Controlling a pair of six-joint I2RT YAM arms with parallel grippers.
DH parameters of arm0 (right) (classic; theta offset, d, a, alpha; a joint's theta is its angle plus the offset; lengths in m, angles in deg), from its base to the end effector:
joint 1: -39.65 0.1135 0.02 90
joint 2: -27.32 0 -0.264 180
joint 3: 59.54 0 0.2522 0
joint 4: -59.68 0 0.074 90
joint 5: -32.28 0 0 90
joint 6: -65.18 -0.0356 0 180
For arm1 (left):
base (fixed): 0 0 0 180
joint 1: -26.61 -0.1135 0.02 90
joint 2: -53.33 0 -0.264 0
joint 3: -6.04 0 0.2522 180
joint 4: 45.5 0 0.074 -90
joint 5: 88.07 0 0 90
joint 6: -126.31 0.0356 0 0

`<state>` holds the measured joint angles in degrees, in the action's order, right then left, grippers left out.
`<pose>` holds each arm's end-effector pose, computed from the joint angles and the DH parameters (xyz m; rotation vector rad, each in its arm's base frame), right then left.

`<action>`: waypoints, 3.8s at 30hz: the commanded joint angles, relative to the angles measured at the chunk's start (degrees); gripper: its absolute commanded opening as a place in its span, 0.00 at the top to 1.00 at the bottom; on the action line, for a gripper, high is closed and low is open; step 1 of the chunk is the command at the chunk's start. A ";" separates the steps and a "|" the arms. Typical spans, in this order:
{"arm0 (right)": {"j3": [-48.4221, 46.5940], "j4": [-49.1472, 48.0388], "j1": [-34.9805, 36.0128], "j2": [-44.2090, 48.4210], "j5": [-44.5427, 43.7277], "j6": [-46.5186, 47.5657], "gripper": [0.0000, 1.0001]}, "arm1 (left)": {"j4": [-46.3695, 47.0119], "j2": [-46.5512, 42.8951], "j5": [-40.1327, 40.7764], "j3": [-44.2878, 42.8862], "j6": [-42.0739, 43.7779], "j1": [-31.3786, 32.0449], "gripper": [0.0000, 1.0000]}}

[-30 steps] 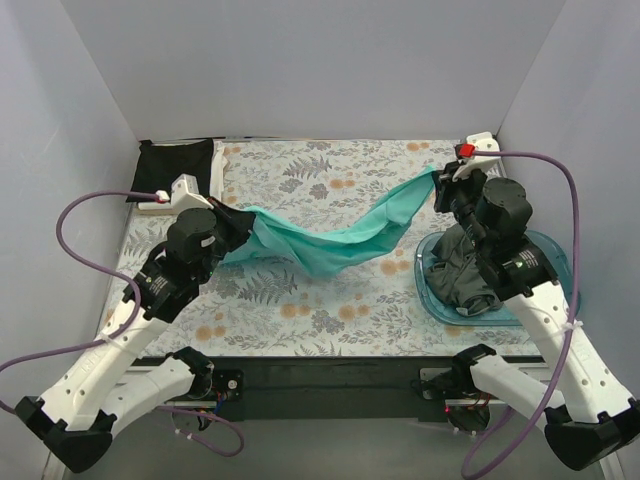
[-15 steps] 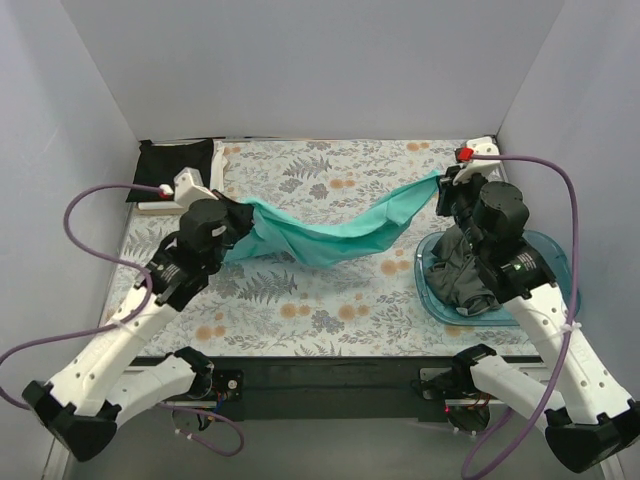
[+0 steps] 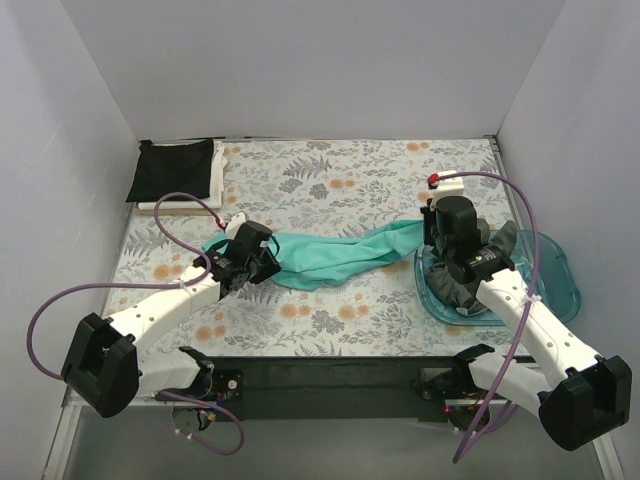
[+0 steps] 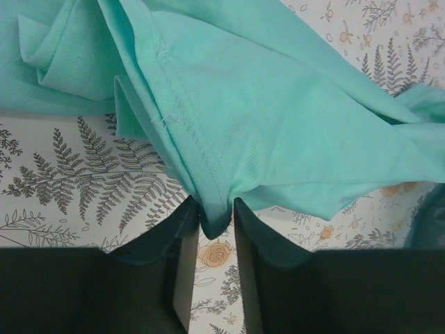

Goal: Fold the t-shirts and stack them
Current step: Flatten the tshirt out

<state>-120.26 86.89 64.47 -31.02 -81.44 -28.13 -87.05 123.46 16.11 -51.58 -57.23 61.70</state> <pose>0.2149 0.0836 0.3039 -0.1067 1.9637 -0.0943 0.2015 -0.1309 0.2193 -1.3533 2.2054 -0.6163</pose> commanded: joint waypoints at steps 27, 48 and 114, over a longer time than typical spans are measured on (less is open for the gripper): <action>0.38 -2.64 -0.30 -1.86 0.70 -0.64 0.99 | -9.83 -9.49 3.76 1.14 -4.28 -0.11 0.22; 0.55 -2.64 -0.21 -2.12 0.26 -0.47 0.99 | 2.12 -2.45 -3.19 2.02 -4.28 -0.11 0.34; 1.26 -2.56 -0.38 -1.24 1.23 -0.20 0.99 | -2.44 2.47 12.28 -5.63 -12.28 -0.11 1.00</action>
<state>-119.26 86.60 64.41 -33.17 -80.13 -28.87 -87.55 126.04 26.12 -55.42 -69.27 61.66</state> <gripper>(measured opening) 0.021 0.076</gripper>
